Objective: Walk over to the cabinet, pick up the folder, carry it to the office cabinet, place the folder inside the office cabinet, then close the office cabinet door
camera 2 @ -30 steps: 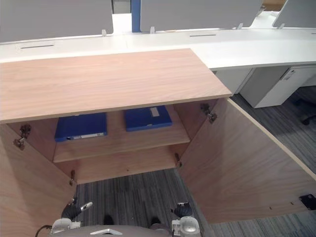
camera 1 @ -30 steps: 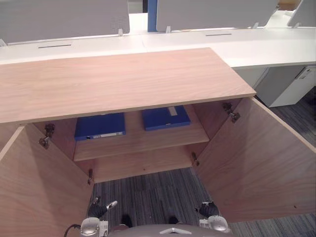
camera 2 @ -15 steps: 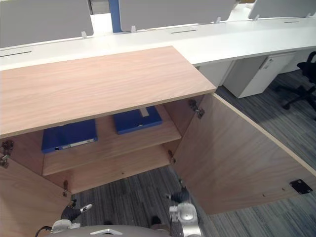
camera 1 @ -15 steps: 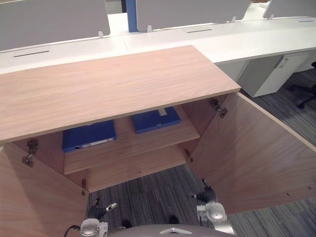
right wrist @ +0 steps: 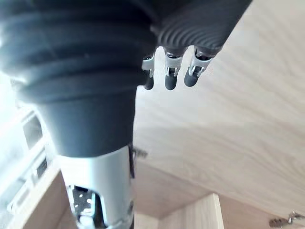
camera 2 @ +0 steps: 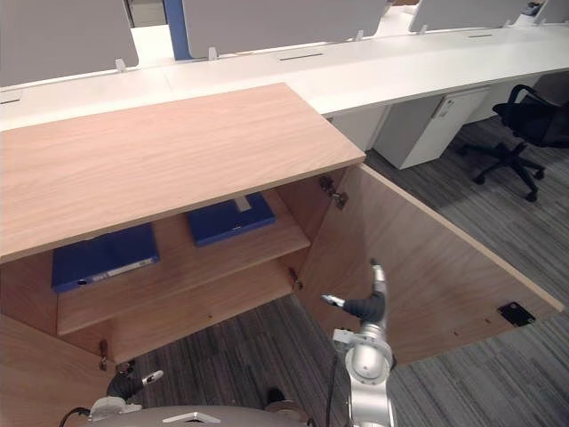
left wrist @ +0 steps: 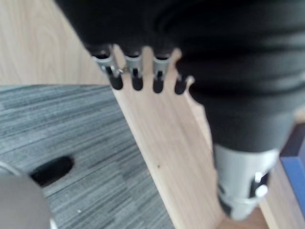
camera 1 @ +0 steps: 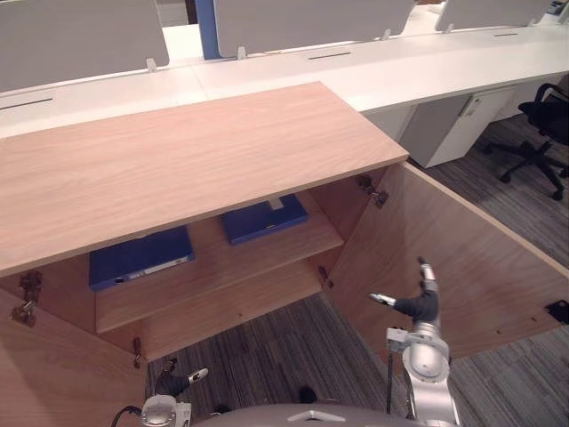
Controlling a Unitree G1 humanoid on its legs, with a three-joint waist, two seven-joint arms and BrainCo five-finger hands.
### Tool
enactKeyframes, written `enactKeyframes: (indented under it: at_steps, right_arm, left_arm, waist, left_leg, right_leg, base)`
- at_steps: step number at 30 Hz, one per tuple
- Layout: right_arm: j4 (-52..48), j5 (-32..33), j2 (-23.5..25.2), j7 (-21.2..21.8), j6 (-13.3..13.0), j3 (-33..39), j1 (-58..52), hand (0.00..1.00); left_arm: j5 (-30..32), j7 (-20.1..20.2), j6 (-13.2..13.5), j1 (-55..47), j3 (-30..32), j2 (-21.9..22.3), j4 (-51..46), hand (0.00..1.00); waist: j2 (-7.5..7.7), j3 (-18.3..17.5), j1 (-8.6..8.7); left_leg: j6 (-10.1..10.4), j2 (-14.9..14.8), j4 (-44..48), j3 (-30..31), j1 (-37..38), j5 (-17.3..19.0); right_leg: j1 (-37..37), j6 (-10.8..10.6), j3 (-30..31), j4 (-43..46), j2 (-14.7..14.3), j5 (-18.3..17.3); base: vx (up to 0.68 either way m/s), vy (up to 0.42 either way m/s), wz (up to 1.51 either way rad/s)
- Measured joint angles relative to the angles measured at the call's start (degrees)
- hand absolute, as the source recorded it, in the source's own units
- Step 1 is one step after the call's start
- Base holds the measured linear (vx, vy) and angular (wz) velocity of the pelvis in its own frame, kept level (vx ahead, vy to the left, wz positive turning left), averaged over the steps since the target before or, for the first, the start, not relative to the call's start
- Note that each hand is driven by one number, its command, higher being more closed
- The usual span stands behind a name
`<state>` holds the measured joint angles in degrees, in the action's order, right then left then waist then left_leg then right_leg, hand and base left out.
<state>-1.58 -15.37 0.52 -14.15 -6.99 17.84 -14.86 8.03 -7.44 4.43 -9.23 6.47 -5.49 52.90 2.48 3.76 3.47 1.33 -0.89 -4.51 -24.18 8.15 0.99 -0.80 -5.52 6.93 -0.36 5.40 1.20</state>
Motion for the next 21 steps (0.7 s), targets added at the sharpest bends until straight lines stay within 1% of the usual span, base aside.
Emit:
enactKeyframes:
  at_steps: [2,5,6,7,8,10,13,16,17,19,21]
  right_arm:
    - [-2.36,2.4,1.33,-1.75,-0.28,4.3,-1.83,0.0]
    - [-2.91,5.27,1.92,-3.67,-0.29,7.31,-3.02,0.0]
    - [-3.5,6.97,2.58,-3.99,-0.28,8.37,-4.17,0.0]
    - [-4.52,8.7,3.09,-4.24,-0.27,9.13,-5.23,0.0]
    - [-4.86,9.47,3.16,-4.55,-0.27,9.33,-5.49,0.0]
    - [-6.67,11.83,3.23,-6.01,-0.31,9.48,-6.19,0.0]
    - [-6.76,14.24,3.36,-6.07,-0.4,9.41,-6.22,0.0]
    - [-6.58,15.75,3.22,-6.38,-0.41,9.53,-5.6,0.0]
    - [-6.32,16.11,3.12,-6.41,-0.4,9.57,-5.3,0.0]
    - [-4.44,17.4,2.83,-6.47,-0.52,10.62,-3.44,0.0]
    - [-2.03,18.11,2.77,-6.52,-0.57,12.07,-1.43,0.0]
  left_arm:
    - [-0.01,-0.09,-0.11,-0.32,-0.02,0.16,-0.22,0.0]
    - [-0.04,-0.28,-0.34,-0.79,0.17,1.15,-0.61,0.0]
    - [-0.05,-0.51,-0.38,-1.03,0.34,1.92,-0.7,0.0]
    - [-0.08,-0.53,-0.63,-1.32,0.86,2.92,-1.53,0.0]
    - [-0.08,-0.5,-0.81,-1.55,1.33,3.69,-2.35,0.0]
    - [-0.09,-0.48,-0.89,-1.79,2.47,6.45,-3.69,0.0]
    - [-0.14,-0.38,-0.9,-0.77,2.21,9.52,-6.75,0.0]
    - [-0.18,0.15,-0.87,0.07,3.22,10.03,-7.39,0.0]
    - [-0.2,0.17,-0.87,0.08,3.38,10.03,-7.39,0.0]
    - [-0.58,0.17,-0.87,0.05,3.44,10.03,-7.4,0.0]
    - [-0.79,0.21,-0.87,-0.1,3.37,10.0,-7.4,0.0]
  waist:
    - [-0.3,-0.19,0.48]
    - [-0.63,-0.3,1.59]
    - [-1.07,-0.47,2.01]
    - [-1.4,-0.47,2.32]
    - [-1.57,-0.36,2.57]
    - [-2.54,-0.37,3.04]
    - [-3.05,-0.28,2.92]
    - [-3.18,-0.22,2.81]
    - [-3.18,-0.19,2.81]
    - [-3.2,-0.18,2.5]
    - [-3.23,-0.17,2.29]
  left_leg:
    - [-0.02,-0.04,0.0,-1.53,0.13,0.54]
    - [0.06,-0.38,0.01,-3.98,0.1,0.98]
    - [0.07,-0.6,0.03,-5.49,0.42,1.28]
    - [0.01,-1.04,1.23,-7.08,0.75,2.17]
    - [-0.53,-1.48,2.58,-7.89,0.72,2.66]
    - [-0.53,-3.48,7.47,-11.23,0.74,5.88]
    - [-0.04,-5.15,10.65,-14.42,0.37,8.06]
    - [0.55,-6.54,12.47,-16.81,-0.09,9.15]
    - [0.67,-6.67,12.63,-17.02,-0.08,9.23]
    - [1.06,-7.26,13.22,-18.24,-0.06,9.46]
    - [1.17,-7.51,13.36,-18.52,-0.09,9.54]
  right_leg:
    - [1.22,0.35,1.99,0.64,-0.48,-0.26]
    - [3.18,0.5,4.22,2.14,-1.17,-0.63]
    - [3.82,0.27,5.32,2.74,-1.63,-0.45]
    - [4.04,0.13,6.24,3.43,-2.07,-0.35]
    - [4.04,0.07,6.75,3.64,-2.38,-0.31]
    - [4.07,0.06,8.22,4.21,-3.5,-0.15]
    - [5.47,0.08,10.14,5.35,-4.87,-0.16]
    - [6.76,0.28,11.73,5.89,-6.13,-0.05]
    - [6.96,0.42,11.87,5.88,-6.26,-0.08]
    - [7.66,1.43,11.3,5.91,-6.52,-0.75]
    - [8.03,1.53,10.95,6.14,-6.49,-0.78]
  base:
    - [-0.03,-0.023,-0.46]
    - [-0.01,-0.029,-0.51]
    - [0.04,-0.033,-0.62]
    - [0.05,-0.045,-0.69]
    - [0.06,-0.058,-0.79]
    - [0.05,-0.072,-0.76]
    - [0.02,-0.065,-0.59]
    - [-0.01,-0.073,-0.42]
    - [-0.01,-0.045,-0.28]
    - [-0.01,-0.048,-0.26]
    - [0.01,-0.037,-0.14]
